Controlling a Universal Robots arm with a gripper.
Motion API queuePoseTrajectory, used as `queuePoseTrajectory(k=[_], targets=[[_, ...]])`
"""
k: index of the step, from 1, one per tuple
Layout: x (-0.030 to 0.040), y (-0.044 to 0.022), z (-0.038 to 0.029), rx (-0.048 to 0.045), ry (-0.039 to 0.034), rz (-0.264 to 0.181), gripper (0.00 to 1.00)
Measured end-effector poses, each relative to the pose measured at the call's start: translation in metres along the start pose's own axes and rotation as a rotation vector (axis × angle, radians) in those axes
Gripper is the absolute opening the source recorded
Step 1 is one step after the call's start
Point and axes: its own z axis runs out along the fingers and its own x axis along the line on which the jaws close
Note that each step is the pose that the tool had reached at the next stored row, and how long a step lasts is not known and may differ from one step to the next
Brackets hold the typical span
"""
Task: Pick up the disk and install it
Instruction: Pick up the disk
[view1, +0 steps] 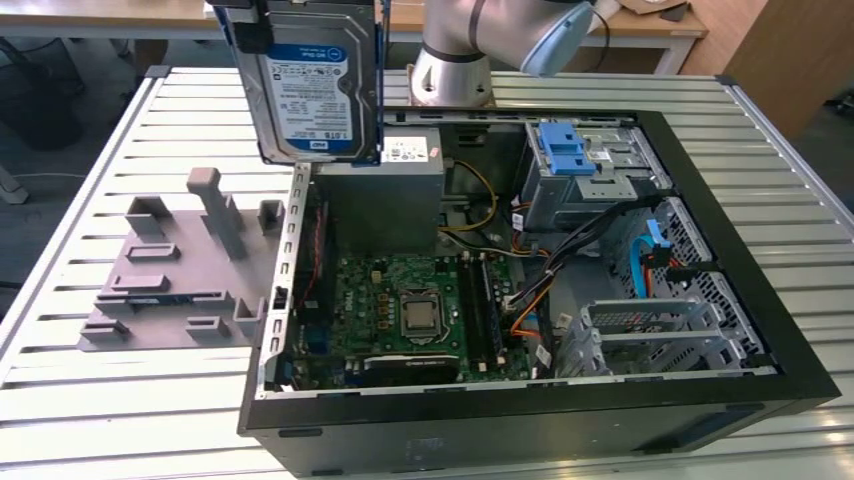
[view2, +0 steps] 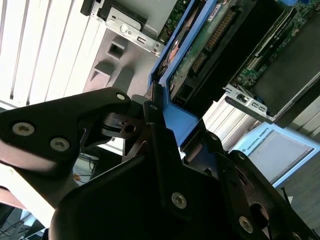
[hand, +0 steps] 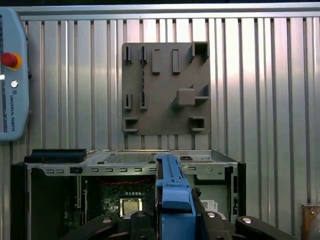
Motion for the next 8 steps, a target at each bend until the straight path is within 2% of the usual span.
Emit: queuePoseTrajectory(k=[2,4,6,8], targets=[[0.0001,0.0000,0.0000,0.0053,-0.0013,0.000,0.37],[0.0001,0.0000,0.0000,0.0197,-0.0018,0.000,0.37],[0.0008,-0.0001,0.0000,0.0295,-0.0020,0.000,0.37],[0.0045,-0.0001,0.0003,0.0325,-0.0022,0.000,0.37]])
